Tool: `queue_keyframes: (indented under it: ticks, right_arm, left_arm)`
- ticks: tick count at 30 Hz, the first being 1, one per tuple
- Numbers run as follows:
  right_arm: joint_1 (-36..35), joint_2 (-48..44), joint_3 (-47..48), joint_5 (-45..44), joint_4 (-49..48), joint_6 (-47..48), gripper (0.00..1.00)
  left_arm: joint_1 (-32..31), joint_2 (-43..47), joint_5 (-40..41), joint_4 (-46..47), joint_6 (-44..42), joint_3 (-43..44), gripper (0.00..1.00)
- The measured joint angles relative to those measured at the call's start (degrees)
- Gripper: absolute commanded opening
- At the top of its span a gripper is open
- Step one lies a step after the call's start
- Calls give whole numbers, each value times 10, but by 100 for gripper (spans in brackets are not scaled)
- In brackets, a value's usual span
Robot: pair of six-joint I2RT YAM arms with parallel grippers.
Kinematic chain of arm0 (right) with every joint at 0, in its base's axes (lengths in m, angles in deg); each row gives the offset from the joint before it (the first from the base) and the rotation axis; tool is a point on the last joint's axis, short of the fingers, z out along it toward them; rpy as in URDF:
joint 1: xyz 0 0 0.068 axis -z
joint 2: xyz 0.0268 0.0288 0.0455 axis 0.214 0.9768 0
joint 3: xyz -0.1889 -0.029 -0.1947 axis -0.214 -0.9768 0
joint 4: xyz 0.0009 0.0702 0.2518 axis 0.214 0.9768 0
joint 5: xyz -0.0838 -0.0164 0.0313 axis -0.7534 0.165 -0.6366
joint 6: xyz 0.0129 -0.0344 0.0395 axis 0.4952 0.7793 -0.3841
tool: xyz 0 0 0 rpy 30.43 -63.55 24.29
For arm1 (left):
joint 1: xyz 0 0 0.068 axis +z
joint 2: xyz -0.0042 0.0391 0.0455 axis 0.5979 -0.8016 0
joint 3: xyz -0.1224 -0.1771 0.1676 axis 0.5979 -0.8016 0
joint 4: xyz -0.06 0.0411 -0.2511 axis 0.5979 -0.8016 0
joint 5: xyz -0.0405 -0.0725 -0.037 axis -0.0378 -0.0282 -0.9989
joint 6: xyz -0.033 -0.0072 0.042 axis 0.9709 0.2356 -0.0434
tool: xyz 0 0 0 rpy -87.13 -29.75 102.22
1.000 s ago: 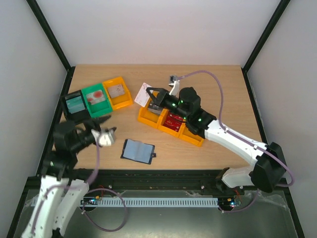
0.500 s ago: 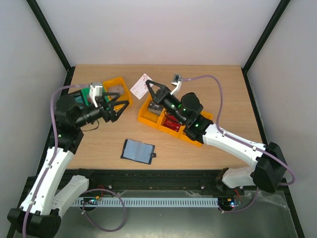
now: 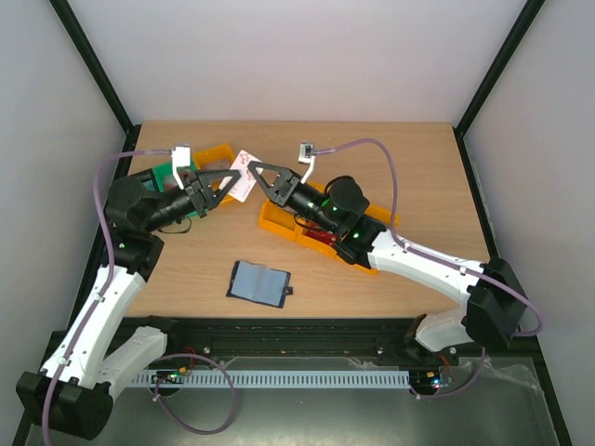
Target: Take the credit cards out of the card holder
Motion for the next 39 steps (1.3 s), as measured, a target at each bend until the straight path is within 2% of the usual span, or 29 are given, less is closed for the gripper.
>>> queue_keyframes:
  ticks: [3,4,5,8,9,10,14,18,20,24,25,29,39]
  right_arm:
    - [0,3,9,14,-3,15,2]
    - [0,3,15,25,2,26,5]
    - [0,3,17,29,3,30,17]
    - [9,3,33,71,37,78,72]
    - [16,2,49,97,77,114,84]
    - [23,1,75,124,137,159,87]
    - [34,-3,197,184,399,374,89]
    - [36,-39,255,209,611,536,83]
    - [36,-51,260,214,683,582,79]
    - [36,-45,263,219,787,643,62]
    - [36,-41,263,222,803,653,57]
    - [36,-30,263,247,833,673,50]
    - [36,-26,254,279,824,672,48]
  left_arm:
    - [-3,5,2,-5,-10,1,2]
    - [-3,8,2,-3,-13,2,2]
    - [-3,11,2,-4,-15,3,2]
    - [-4,23,-8,-15,-34,3,2]
    - [-6,28,-19,-28,-47,4,2]
    - [-7,30,-30,-38,-61,4,2]
    - [-18,37,-76,-130,-166,10,2]
    - [-38,45,-80,-224,-272,12,2]
    - [-52,47,-82,-265,-320,11,2]
    - [-74,38,-92,-313,-382,12,2]
    - [-79,35,-94,-322,-394,12,2]
    - [-95,21,-101,-351,-427,12,2]
    - [-116,14,-119,-344,-435,12,2]
